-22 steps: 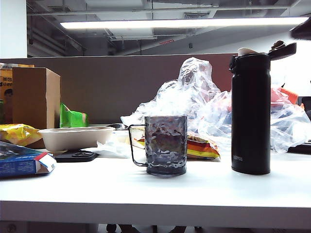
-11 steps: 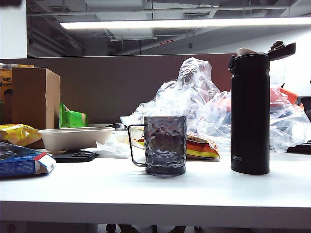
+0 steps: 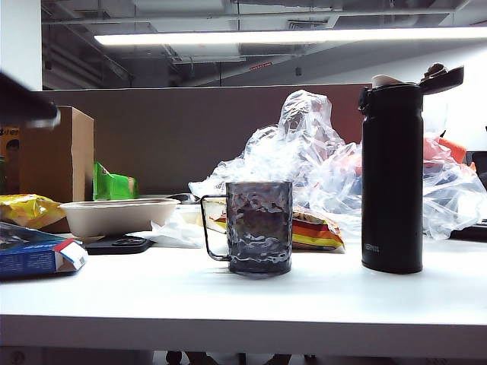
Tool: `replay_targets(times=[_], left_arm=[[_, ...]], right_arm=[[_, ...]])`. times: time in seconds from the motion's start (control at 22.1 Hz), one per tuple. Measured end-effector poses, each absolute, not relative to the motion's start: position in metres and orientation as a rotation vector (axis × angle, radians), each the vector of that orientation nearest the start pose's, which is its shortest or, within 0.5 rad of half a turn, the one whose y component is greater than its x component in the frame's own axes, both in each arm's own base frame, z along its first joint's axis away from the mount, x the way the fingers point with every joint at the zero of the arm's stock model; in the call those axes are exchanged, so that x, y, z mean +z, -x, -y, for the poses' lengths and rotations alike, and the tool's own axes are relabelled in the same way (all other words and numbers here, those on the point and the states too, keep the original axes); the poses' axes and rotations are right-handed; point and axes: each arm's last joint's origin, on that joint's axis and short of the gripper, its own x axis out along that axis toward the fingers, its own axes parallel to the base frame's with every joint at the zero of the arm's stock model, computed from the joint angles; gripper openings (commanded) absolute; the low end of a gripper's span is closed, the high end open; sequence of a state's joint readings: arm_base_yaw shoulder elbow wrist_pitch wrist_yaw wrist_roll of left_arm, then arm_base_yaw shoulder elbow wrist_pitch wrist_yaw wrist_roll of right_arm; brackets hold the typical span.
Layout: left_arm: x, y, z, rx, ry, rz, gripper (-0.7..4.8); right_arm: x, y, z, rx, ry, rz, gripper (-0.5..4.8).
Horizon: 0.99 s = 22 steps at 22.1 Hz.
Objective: Pick up the black thermos, pour some water into the cup, then place the black thermos back on the table.
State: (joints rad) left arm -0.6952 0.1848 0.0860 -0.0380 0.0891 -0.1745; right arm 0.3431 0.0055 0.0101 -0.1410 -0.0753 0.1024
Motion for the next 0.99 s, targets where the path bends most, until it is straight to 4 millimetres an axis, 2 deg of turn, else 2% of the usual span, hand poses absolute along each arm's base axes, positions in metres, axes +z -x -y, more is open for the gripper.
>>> replay_targets(times=[0.32, 0.99], left_arm=[[0.156, -0.081, 0.071, -0.768, 0.144, -0.198, -0.06], [0.156, -0.081, 0.071, -0.768, 0.128, -0.183, -0.05]], right_arm=[[0.149, -0.090, -0.033, 0.371, -0.076, -0.197, -0.08], [0.149, -0.090, -0.033, 0.362, -0.075, -0.197, 0.00]])
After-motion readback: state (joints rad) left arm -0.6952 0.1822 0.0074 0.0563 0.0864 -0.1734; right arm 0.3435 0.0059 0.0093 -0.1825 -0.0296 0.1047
